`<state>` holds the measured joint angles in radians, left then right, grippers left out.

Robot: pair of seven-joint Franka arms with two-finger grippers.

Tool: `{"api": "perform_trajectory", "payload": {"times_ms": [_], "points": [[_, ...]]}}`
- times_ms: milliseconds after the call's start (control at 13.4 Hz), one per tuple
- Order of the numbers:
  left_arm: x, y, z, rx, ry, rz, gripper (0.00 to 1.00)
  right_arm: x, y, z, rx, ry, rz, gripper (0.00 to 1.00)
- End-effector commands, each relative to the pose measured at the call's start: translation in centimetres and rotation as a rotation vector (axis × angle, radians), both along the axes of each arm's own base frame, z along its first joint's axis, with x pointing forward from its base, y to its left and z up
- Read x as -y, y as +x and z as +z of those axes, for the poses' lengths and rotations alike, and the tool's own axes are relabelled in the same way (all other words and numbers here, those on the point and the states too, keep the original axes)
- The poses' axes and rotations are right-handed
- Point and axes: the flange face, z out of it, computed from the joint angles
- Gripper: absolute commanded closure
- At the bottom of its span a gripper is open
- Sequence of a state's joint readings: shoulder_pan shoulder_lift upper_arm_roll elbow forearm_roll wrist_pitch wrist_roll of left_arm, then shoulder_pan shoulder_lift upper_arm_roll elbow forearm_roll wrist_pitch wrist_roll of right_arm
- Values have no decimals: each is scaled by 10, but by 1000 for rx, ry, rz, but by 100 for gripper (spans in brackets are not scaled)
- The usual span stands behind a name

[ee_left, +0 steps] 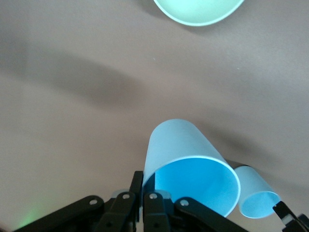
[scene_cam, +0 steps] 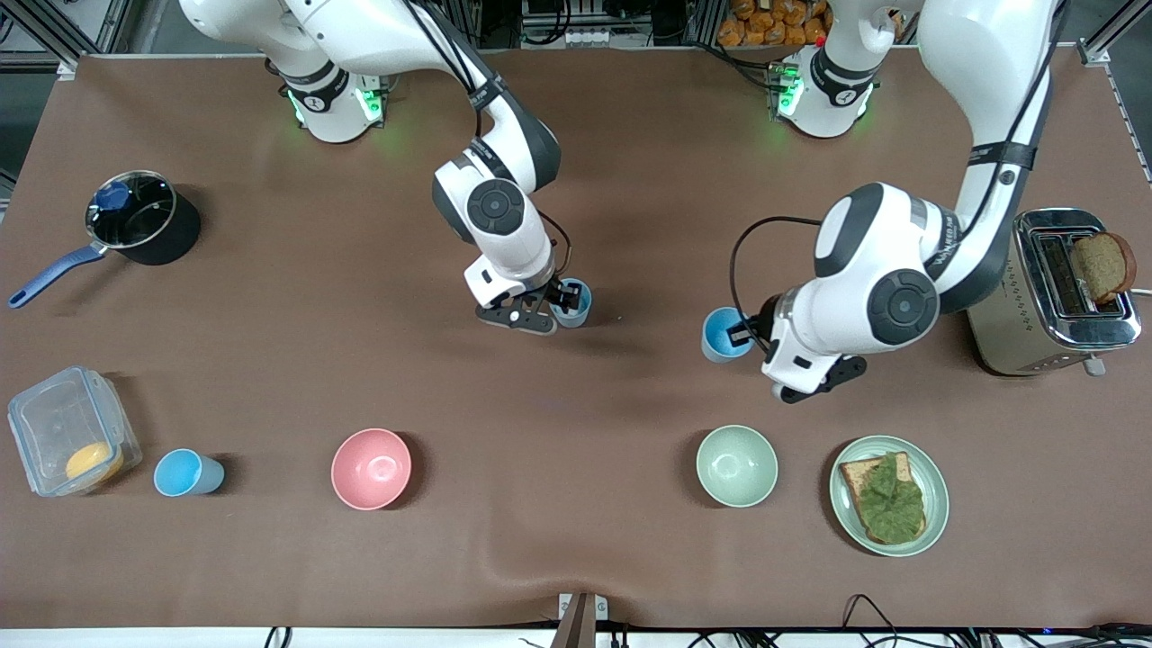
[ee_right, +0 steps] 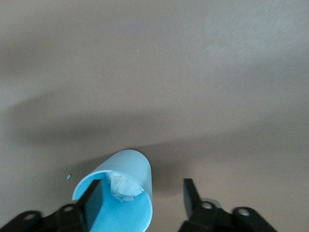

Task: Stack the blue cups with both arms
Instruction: 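Carry both blue cups toward the table middle with both grippers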

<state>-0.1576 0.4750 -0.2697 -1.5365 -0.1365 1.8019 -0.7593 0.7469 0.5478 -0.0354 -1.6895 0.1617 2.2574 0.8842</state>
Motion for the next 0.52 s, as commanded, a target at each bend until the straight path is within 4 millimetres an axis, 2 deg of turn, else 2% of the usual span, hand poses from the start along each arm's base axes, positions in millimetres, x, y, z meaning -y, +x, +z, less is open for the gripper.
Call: {"api": "perform_trajectory", "payload": {"times_ms": [0,224,448], "points": [[25,-8,8,-27,-12,53,100,18,35,60,-46,-3,-19,0],[67,-24,12,-34,11,88,100,51,60,102,-67,-4,11,0],[106,-43,13,-35,25,96,100,114,83,147,-81,1,67,0]]}}
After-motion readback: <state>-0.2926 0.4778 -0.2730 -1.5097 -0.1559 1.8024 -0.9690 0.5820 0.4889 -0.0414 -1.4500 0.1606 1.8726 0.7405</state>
